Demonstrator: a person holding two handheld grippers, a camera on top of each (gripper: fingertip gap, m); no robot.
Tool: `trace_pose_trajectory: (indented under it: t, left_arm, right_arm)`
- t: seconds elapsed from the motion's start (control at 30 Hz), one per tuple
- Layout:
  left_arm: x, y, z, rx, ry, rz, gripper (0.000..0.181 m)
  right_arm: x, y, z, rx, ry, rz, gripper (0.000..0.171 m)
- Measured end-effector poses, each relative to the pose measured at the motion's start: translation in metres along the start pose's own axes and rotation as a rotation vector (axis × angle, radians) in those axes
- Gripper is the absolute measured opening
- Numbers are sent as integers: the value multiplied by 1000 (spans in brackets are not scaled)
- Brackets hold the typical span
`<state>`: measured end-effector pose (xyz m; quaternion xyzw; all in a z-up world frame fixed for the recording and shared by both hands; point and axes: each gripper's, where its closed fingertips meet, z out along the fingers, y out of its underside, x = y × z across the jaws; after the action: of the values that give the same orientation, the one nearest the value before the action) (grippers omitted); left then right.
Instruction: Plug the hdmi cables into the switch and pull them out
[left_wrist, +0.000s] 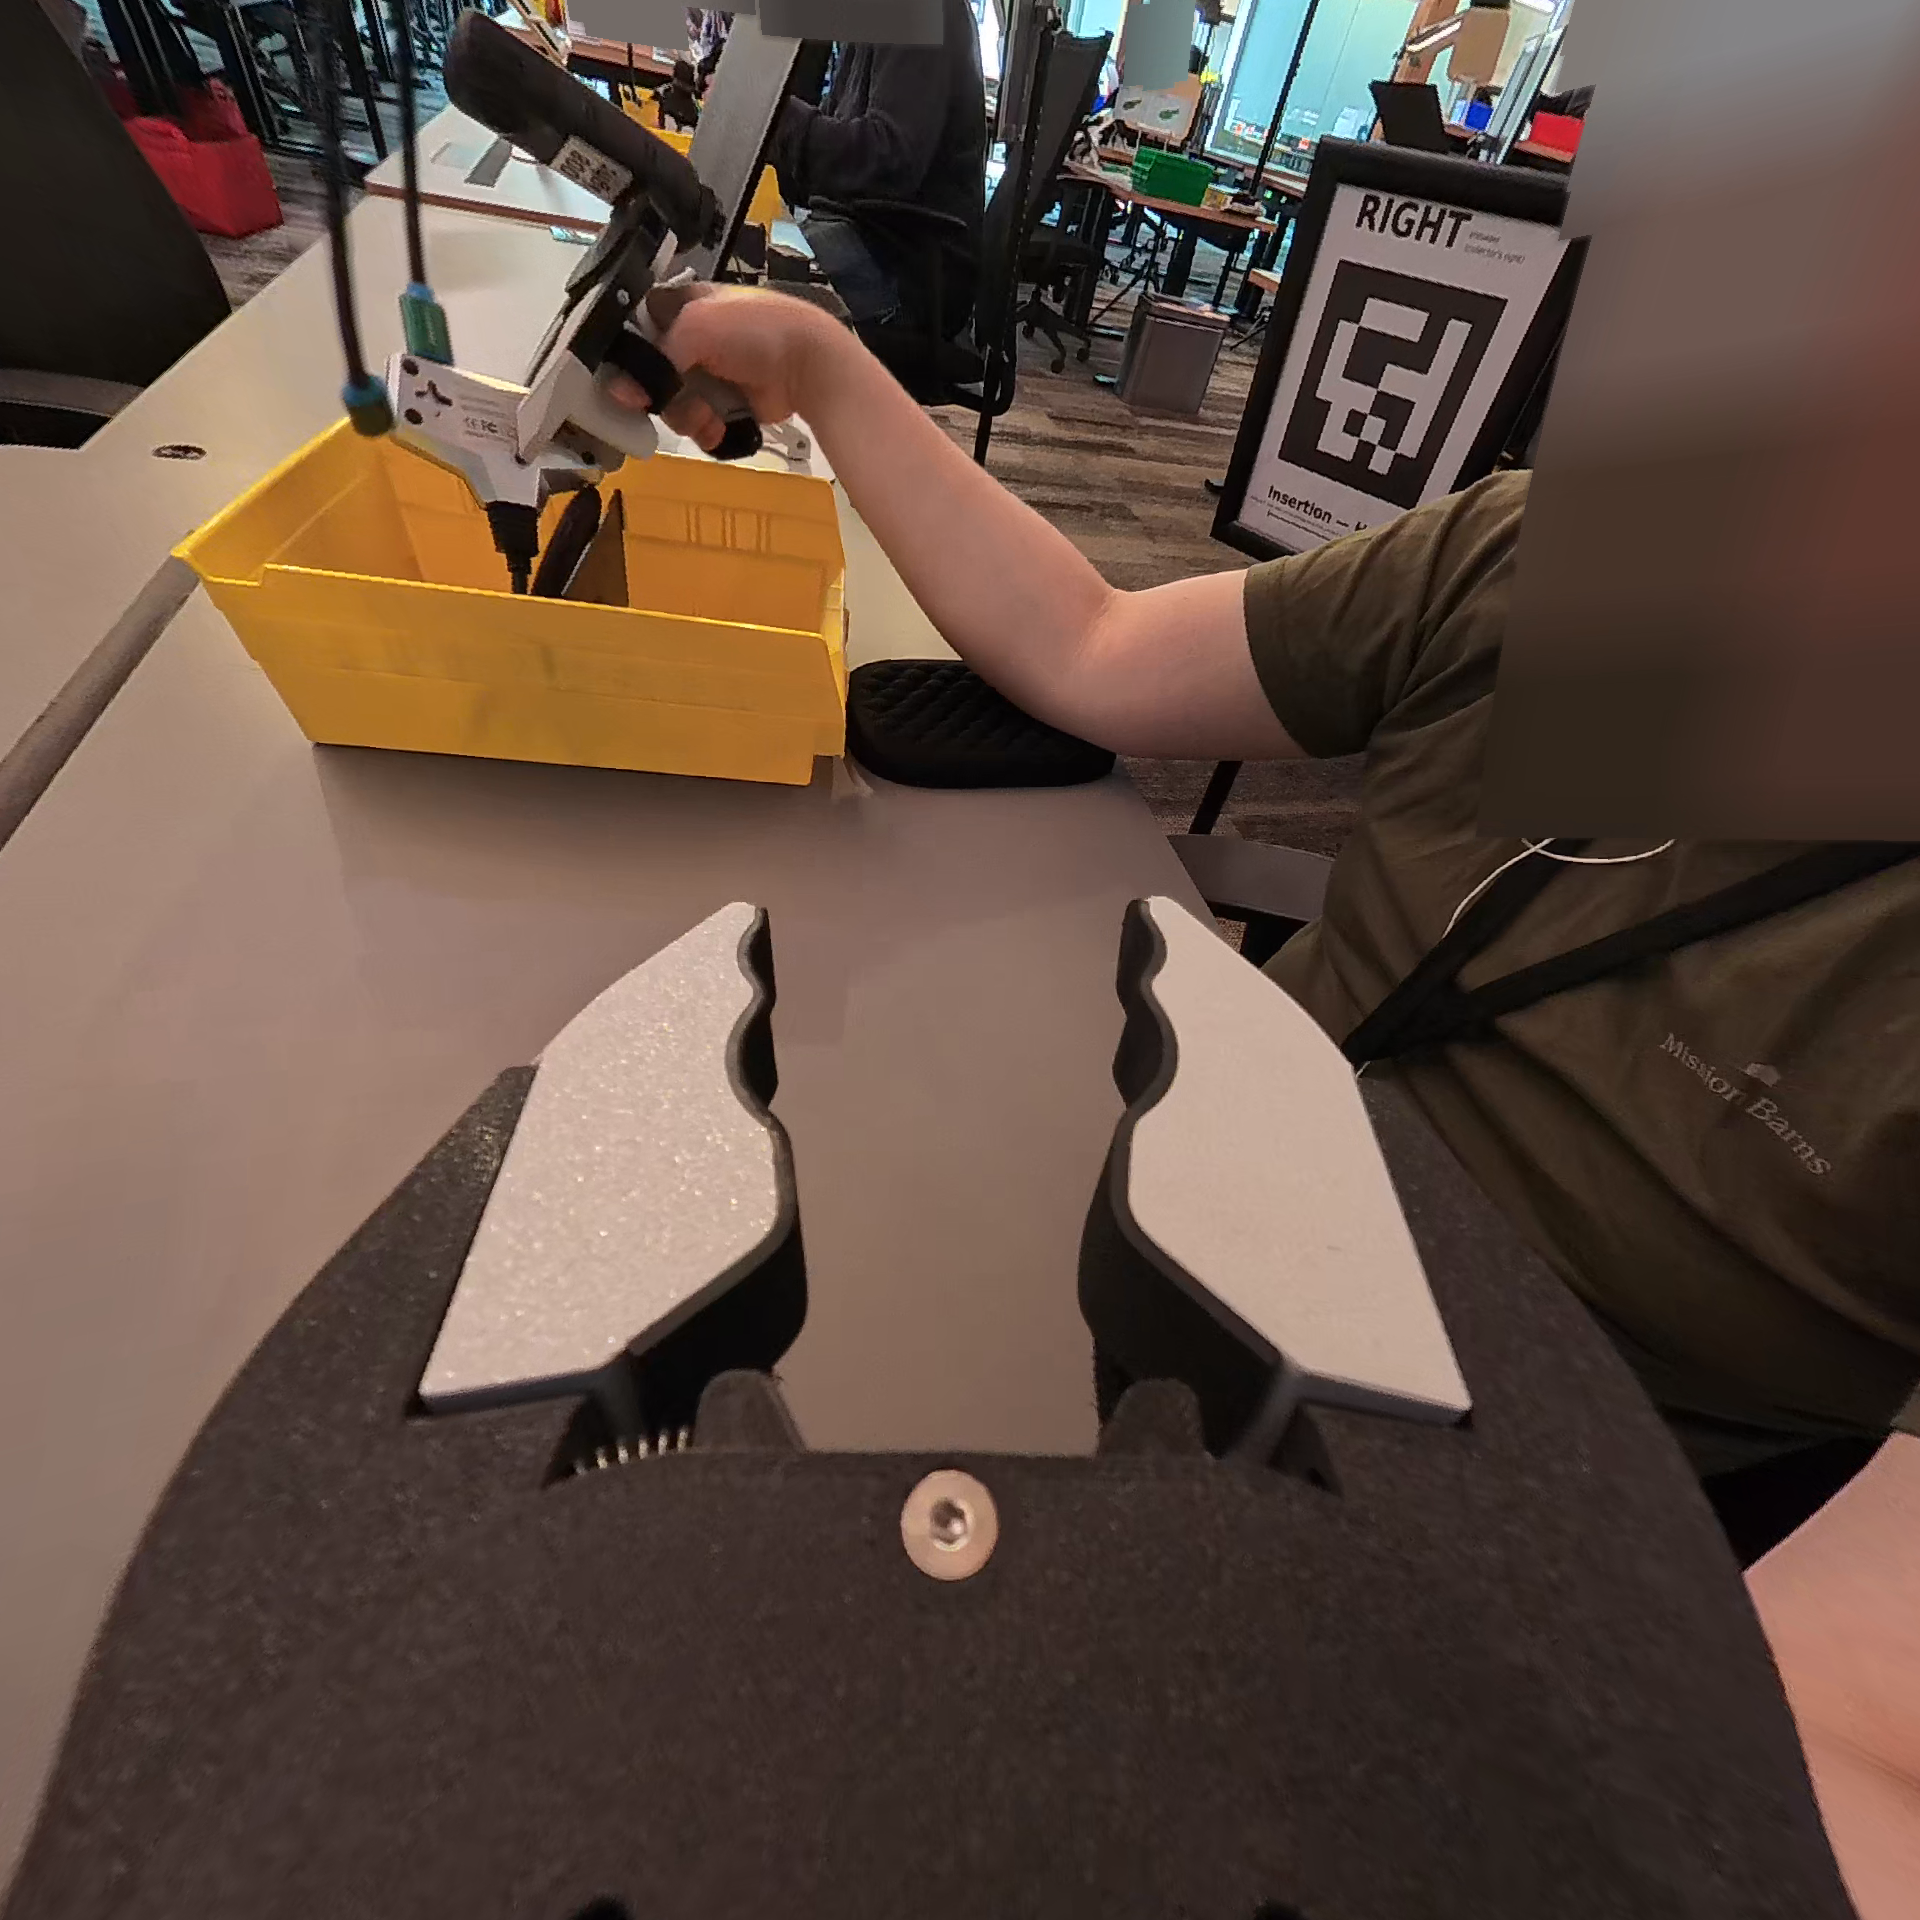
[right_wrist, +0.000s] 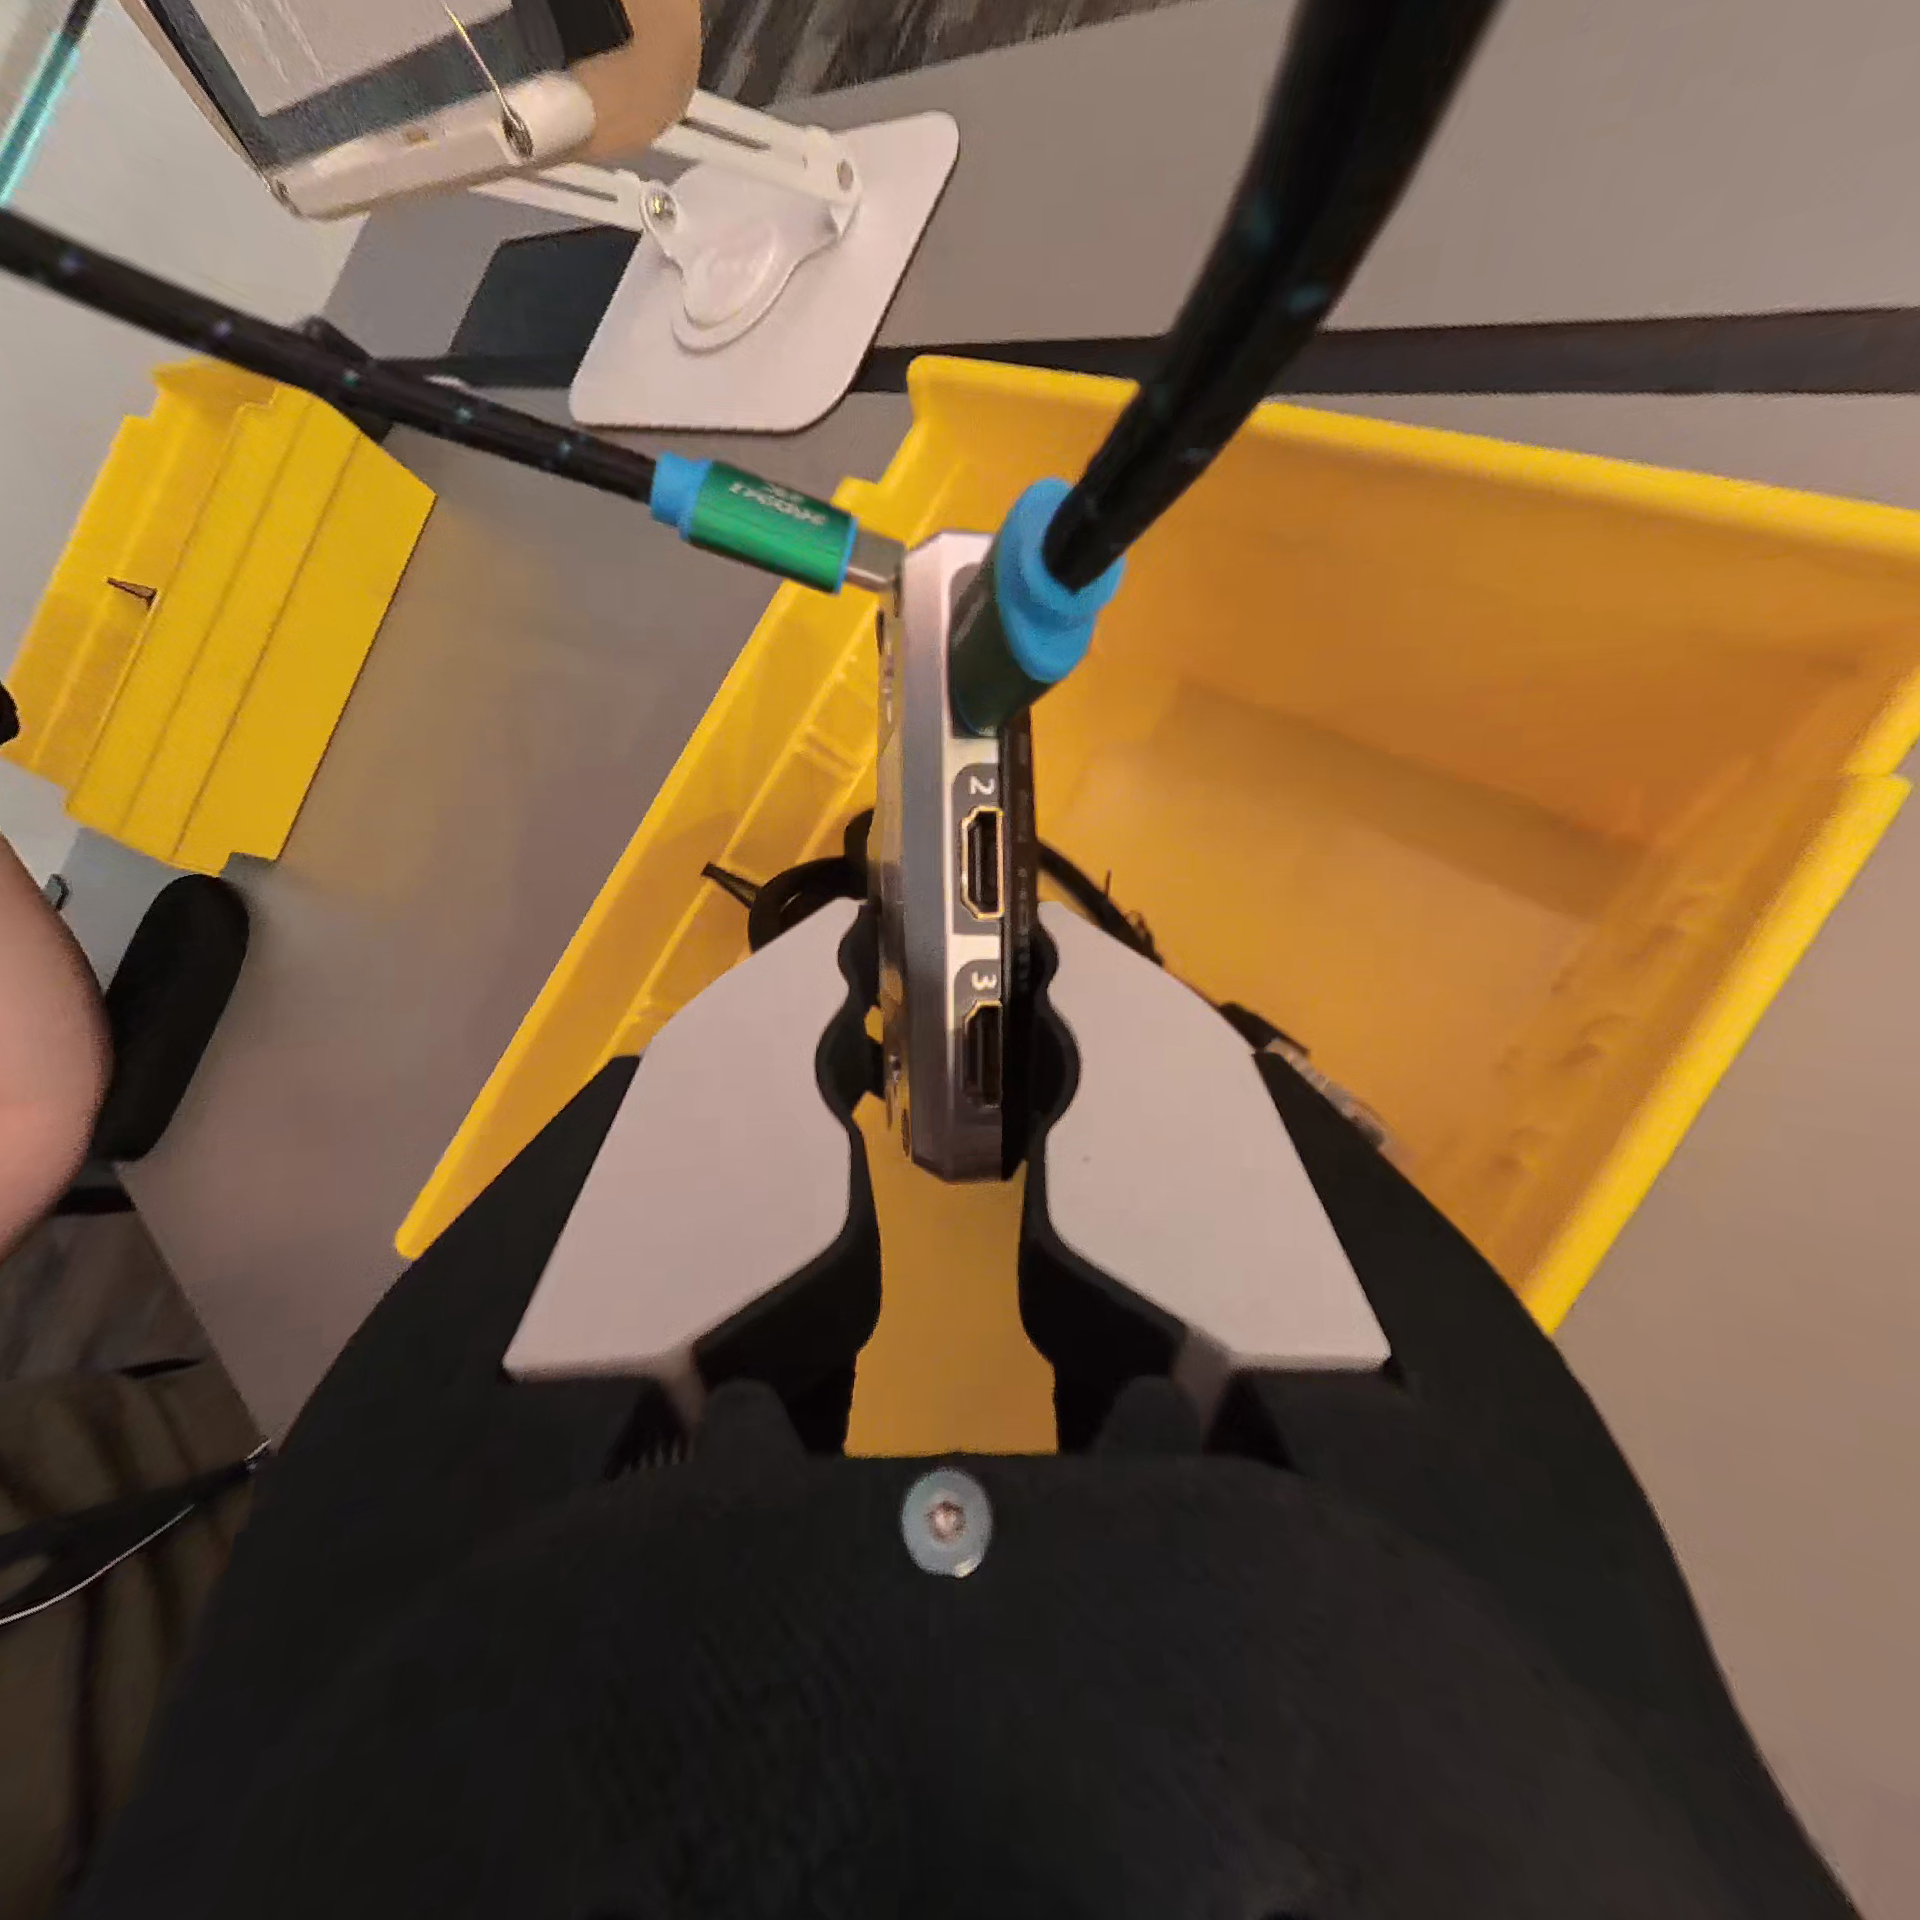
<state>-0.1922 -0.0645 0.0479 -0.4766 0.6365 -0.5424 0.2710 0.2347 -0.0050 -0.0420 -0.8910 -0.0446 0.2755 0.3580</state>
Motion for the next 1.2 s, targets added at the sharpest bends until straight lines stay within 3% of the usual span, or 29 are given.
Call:
trace_pose_trajectory:
  t: [0.3,0.47,0.67,0.97,1.2]
  left_arm:
    - [1,2,4,-9,9,-1,63]
    - [1,5,8,-26,17,-9,63]
    - [2,7,11,-37,26,-12,63]
    - [3,6,12,-33,31,-10,62]
    - [5,1,7,-18,22,0,62]
  right_arm:
    - [15,-2,12,18,42,88,35]
    - [38,5,16,-36,215,74,46]
    - [43,7,18,-54,254,53,50]
    - [68,13,17,-250,654,-125,54]
    - [62,18,8,-303,668,-144,53]
